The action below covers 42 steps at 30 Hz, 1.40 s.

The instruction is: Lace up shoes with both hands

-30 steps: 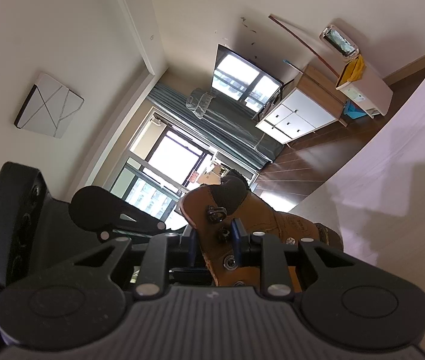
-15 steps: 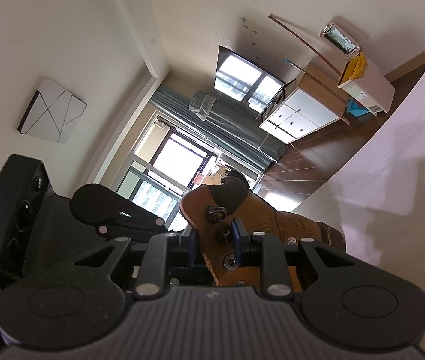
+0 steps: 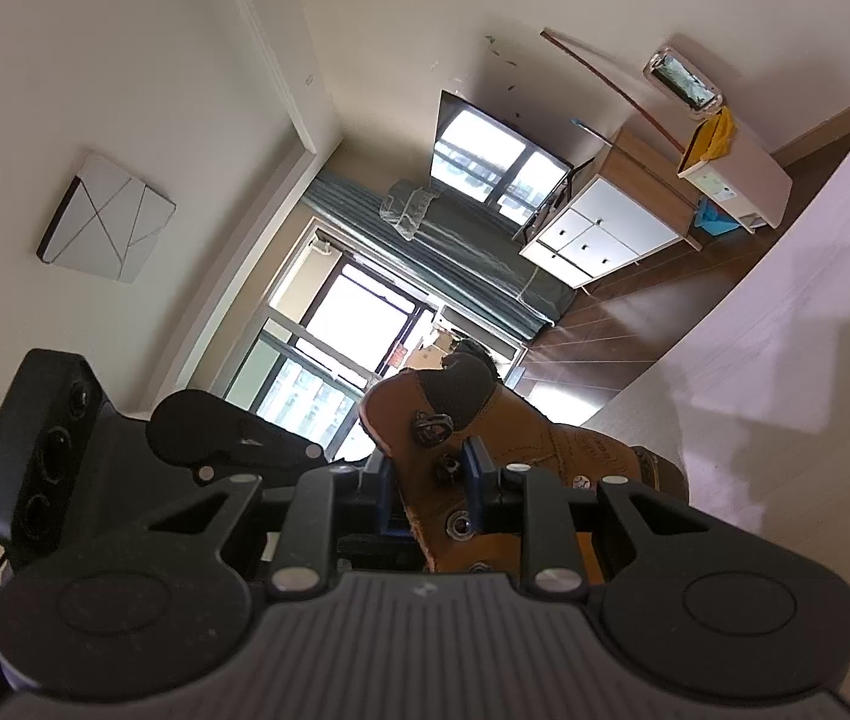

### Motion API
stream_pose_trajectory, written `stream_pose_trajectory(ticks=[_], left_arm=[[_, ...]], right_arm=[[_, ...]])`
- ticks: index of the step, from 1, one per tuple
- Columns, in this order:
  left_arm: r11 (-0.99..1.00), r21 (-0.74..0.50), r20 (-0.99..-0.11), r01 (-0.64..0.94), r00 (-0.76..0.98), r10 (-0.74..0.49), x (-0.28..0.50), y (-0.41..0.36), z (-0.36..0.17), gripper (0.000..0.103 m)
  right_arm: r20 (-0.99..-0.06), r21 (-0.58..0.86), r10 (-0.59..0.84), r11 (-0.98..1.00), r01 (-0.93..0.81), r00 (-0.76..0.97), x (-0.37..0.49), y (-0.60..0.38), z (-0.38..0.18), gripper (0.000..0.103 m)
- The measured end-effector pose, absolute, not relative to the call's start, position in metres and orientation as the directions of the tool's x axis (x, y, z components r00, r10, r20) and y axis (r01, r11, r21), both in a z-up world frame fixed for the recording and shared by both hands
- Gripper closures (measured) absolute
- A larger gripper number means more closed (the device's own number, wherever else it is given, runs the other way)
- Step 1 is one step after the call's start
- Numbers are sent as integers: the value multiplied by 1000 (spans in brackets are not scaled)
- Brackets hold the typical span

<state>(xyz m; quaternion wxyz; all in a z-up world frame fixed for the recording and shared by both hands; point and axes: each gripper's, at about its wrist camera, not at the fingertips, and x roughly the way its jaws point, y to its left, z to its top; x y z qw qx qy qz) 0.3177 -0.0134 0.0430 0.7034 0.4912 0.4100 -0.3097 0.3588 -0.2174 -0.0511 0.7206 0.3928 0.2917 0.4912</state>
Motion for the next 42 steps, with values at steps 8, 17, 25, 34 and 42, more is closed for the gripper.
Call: stream_pose_trajectory(ticks=[8,17,25,34,42], left_arm=[[334,441,-877,833,479,-37,317,-6,41,100],[281,472,-874,835,485,29,315,-18,35,100],[318,452,-889,833,450,85,324,-30,35,100],[312,445,-894,840,437,99,329,-44,40,100],[242,479,-878,844,468,104,322,-50,37,100]], right_arm=[[12,870,961,127,-476,277,372,-221,-62,78],[-5,863,958,148,-483,285,371,-218,-57,78],[-20,858,950,175,-482,310,364,-217,-53,78],[-14,859,947,175,-481,320,363,-219,-55,77],[-50,767,931,268,-582,363,344,-230,-32,69]])
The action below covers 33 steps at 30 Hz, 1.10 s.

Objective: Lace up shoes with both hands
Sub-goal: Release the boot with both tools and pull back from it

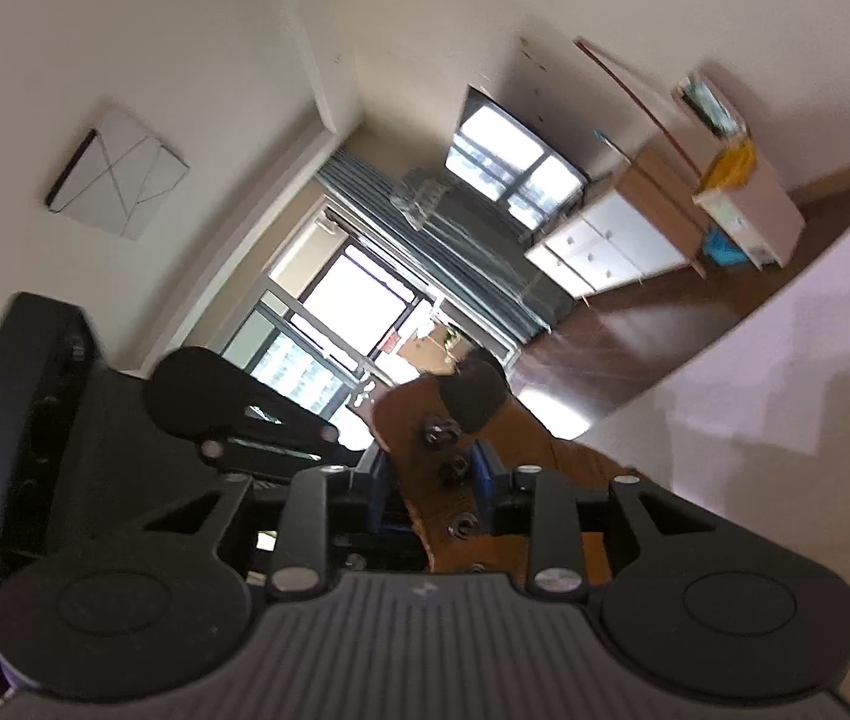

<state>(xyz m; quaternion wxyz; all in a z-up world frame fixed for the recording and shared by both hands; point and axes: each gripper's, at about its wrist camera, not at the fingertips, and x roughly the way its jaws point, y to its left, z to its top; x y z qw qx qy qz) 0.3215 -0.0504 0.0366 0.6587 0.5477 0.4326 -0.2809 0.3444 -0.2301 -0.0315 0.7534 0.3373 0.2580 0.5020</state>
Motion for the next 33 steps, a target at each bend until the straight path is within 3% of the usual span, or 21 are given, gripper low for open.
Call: stream_pose_trajectory(ticks=[2,13,16,19,22,25,27,29,33], left_arm=[[256,470,-882,845,462,94,324,-47,38,100],[273,461,-885,844,461,68,324,-43,39,100],[280,457,-886,845,458,63,324,-43,39,100],[284,457,-886,843,460,58,324,-43,39,100],[285,458,-885,842,462,55,324,-42,38,100],[303,454,-885,838,465,38,325,-38,40,99],[319,451,-883,834,468,25,321,-34,44,95],[349,449,-877,822,481,-6,315,-26,52,76],[450,430,-847,783,523,-99,294,8,81,68]], right_arm=[[-67,759,926,290,-583,372,340,-237,-35,64],[-50,853,935,223,-472,351,345,-237,-68,64],[-31,870,944,188,-455,330,350,-231,-75,72],[-15,883,947,163,-440,321,354,-227,-79,73],[14,894,951,127,-430,310,356,-225,-81,95],[10,893,950,132,-430,313,352,-228,-81,100],[-2,887,944,154,-436,330,349,-234,-77,101],[-16,875,926,195,-442,376,344,-252,-71,101],[-94,831,836,365,-420,540,330,-315,-58,101]])
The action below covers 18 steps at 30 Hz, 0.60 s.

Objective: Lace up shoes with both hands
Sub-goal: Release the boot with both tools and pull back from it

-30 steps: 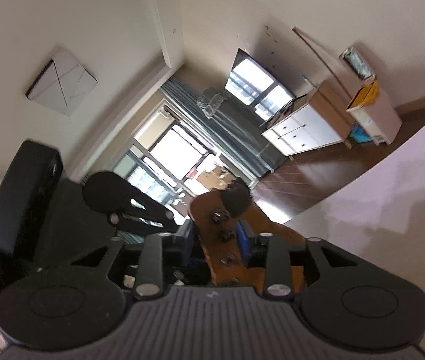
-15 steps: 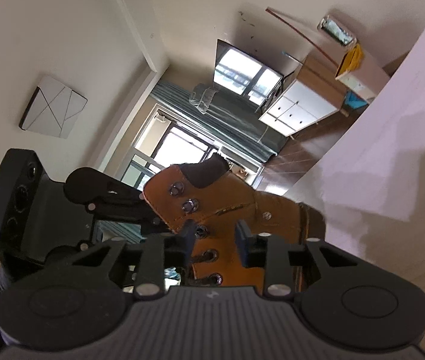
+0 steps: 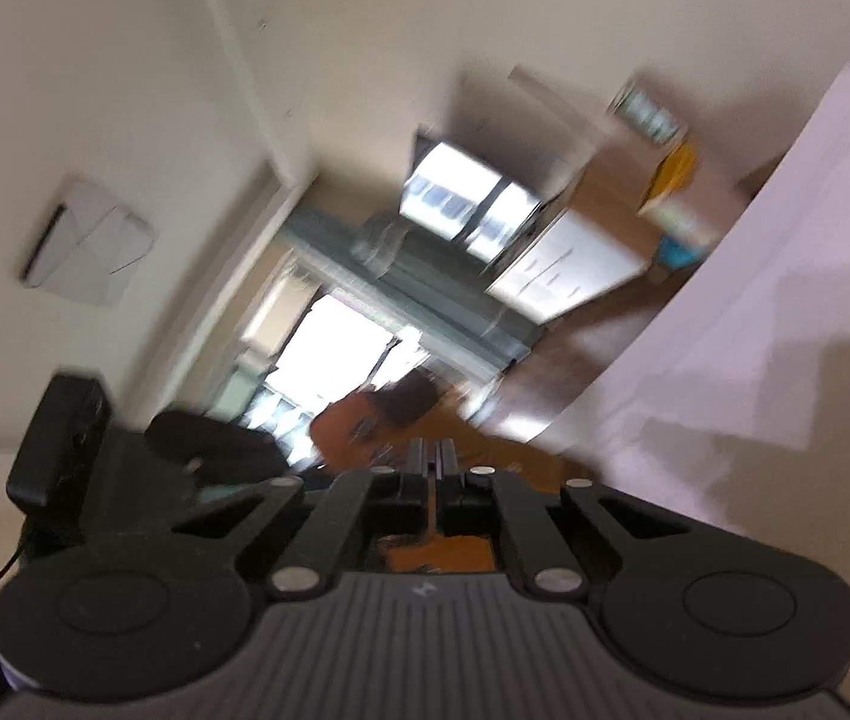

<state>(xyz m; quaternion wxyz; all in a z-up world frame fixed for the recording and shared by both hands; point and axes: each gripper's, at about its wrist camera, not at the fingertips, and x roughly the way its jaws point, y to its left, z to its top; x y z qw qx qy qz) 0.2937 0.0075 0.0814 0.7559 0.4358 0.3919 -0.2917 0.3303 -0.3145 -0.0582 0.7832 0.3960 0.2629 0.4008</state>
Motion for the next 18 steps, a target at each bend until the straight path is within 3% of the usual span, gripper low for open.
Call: stream_pose_trajectory(ticks=[7,13,18], left_arm=[[696,392,-717,601,674,-178,260,93,111,60],[817,319,-693,481,706,-146,241,142,66,59],[856,289,-611,427,771,-179,216,149,54,59]], right_arm=[[-287,696,592,669,-260,753,305,-399,-43,101],[-304,630,562,724,-280,769,285,-402,-23,101],[-296,537,588,754,-378,753,273,-364,5,101]])
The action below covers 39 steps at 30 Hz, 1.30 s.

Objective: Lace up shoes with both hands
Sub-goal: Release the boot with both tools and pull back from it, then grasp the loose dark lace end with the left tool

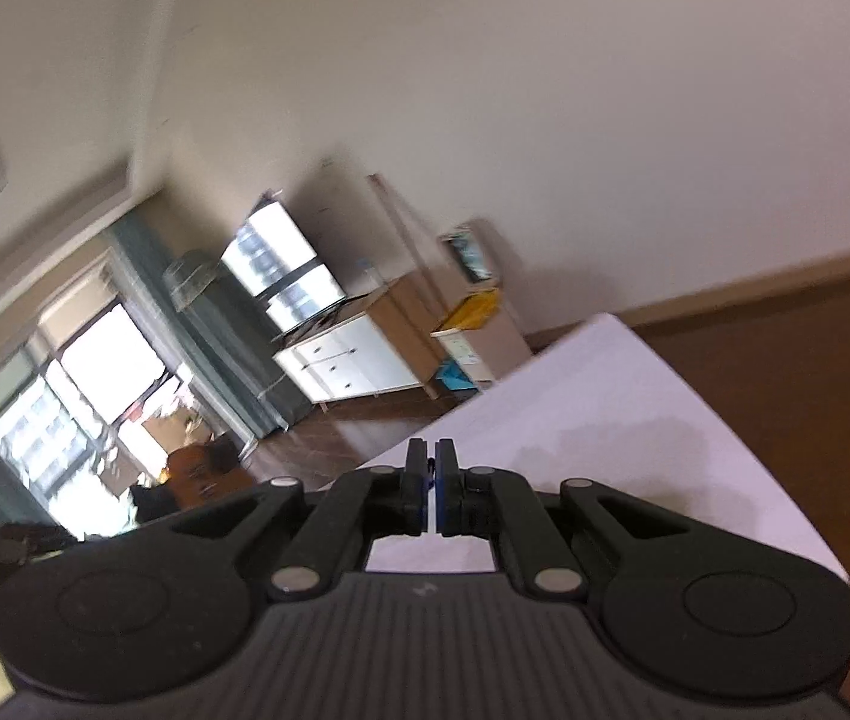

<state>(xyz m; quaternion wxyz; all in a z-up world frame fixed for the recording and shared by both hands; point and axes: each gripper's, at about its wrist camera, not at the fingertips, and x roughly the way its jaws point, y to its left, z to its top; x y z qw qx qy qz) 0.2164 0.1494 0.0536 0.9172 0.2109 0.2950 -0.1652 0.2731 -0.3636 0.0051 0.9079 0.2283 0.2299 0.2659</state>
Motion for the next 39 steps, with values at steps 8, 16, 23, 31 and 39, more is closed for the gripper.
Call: stream_pose_trajectory(ticks=[8,16,23,31,39], left_arm=[[903,205,-528,378,819,-223,190,138,29,48],[981,38,-600,190,790,-130,204,158,-5,44],[990,5,-607,139,788,-108,198,169,-12,30],[991,14,-611,130,786,-94,193,173,-12,22],[989,22,-612,143,784,-100,192,178,-15,16]], right_arm=[[-292,394,692,716,-576,661,251,-281,42,100],[-364,384,721,693,-609,590,245,-239,29,100],[-395,383,718,696,-608,573,238,-224,27,100],[-388,384,734,679,-626,558,229,-214,34,100],[-395,384,719,694,-609,571,223,-204,37,99]])
